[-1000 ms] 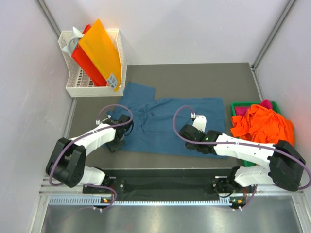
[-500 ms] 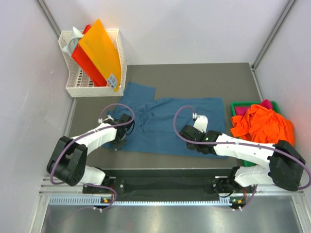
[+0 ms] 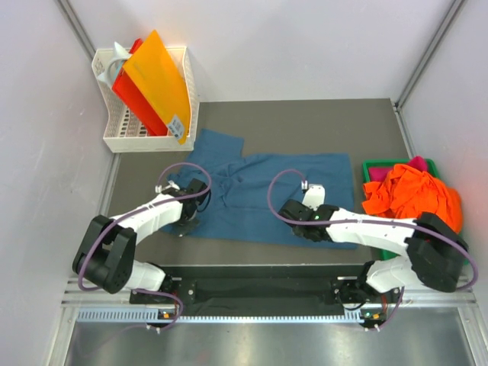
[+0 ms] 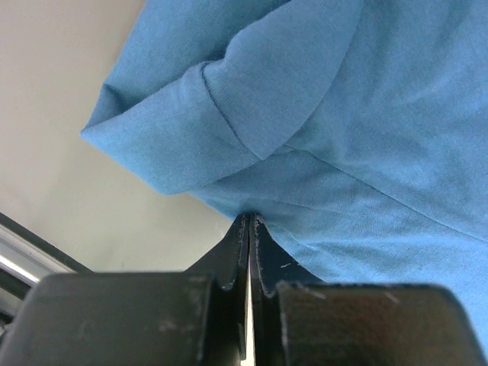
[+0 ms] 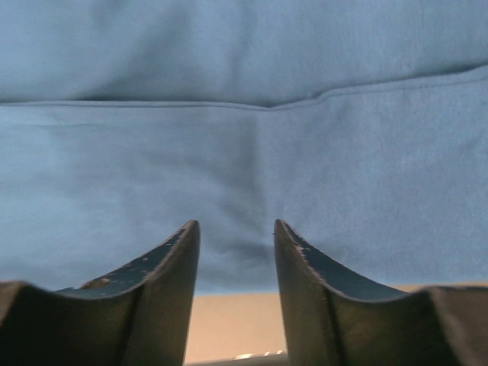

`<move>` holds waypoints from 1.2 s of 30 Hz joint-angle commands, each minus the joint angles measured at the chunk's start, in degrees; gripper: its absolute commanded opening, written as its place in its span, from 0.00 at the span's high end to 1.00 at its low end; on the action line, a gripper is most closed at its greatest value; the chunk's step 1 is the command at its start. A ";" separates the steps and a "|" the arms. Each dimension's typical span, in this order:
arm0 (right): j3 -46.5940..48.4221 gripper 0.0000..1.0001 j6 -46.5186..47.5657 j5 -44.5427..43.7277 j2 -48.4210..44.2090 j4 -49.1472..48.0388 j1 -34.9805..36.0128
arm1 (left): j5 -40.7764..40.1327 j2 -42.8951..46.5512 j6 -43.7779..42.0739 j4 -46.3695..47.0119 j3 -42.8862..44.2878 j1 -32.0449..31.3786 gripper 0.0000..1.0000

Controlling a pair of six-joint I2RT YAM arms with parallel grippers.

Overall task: Fold and stack the t-shirts
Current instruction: Fold the flattened tshirt in 1/3 of the way

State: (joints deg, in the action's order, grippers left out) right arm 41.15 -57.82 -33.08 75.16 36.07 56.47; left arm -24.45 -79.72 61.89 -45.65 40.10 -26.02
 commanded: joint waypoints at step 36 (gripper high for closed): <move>-0.10 0.49 3.68 2.23 5.00 -8.21 0.22 | -6.58 1.15 0.43 -5.78 4.73 6.94 0.47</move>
State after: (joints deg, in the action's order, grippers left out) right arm 42.41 -55.77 -30.85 82.83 29.76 56.45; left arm -29.06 -77.91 61.87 -52.16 45.39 -22.11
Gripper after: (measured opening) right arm 0.511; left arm 0.534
